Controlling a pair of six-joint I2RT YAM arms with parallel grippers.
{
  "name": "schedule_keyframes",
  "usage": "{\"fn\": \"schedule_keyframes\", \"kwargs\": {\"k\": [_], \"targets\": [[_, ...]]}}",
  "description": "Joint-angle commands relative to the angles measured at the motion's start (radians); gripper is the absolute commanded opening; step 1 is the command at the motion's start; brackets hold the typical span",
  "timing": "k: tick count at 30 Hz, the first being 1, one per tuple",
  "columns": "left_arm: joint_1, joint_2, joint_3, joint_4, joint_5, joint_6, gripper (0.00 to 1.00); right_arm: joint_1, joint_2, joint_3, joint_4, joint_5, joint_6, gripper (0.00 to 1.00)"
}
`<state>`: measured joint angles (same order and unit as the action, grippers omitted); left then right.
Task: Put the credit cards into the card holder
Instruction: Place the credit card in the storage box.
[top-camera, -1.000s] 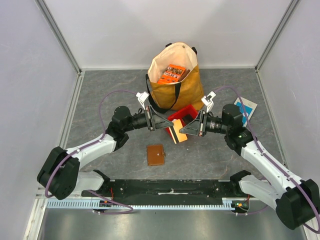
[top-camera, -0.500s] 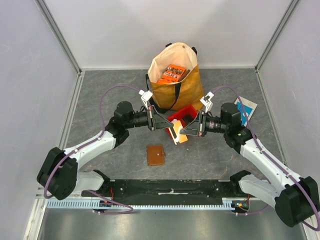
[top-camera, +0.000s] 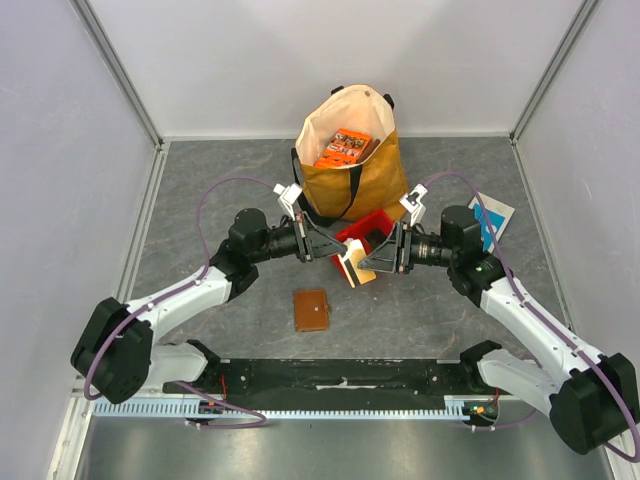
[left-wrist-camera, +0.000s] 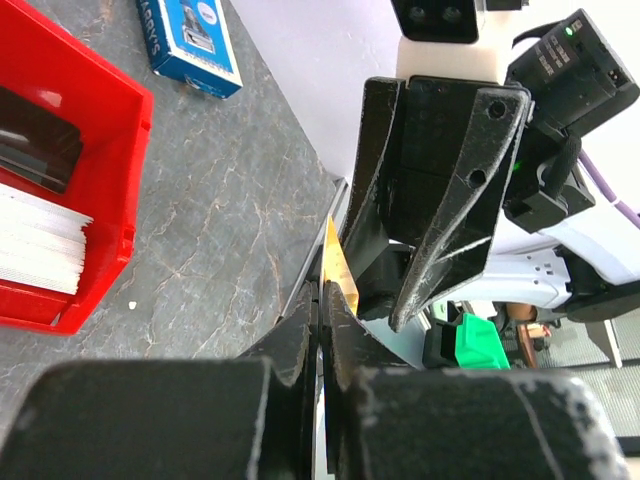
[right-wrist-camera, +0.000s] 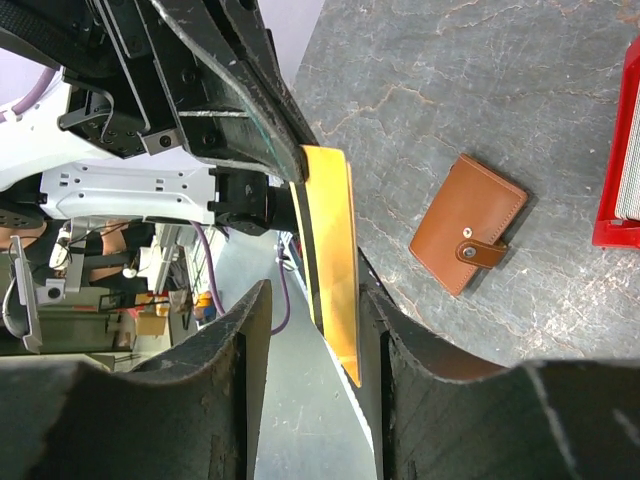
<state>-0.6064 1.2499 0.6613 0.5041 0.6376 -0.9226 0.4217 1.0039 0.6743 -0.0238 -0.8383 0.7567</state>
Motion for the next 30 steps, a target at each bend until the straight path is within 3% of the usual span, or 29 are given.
{"fn": "schedule_keyframes", "kwargs": {"k": [1,16,30], "targets": [[0.004,-0.001,-0.023,0.062,-0.114,-0.050,0.02,0.003,-0.021,0.005,0.016,-0.067,0.001,0.47],[0.023,-0.038,-0.075,0.080,-0.222,-0.099,0.02,0.003,-0.070,-0.016,0.113,-0.116,0.052,0.45],[0.022,-0.033,-0.078,0.103,-0.219,-0.121,0.02,0.003,-0.083,-0.010,0.130,-0.130,0.047,0.30]]}}
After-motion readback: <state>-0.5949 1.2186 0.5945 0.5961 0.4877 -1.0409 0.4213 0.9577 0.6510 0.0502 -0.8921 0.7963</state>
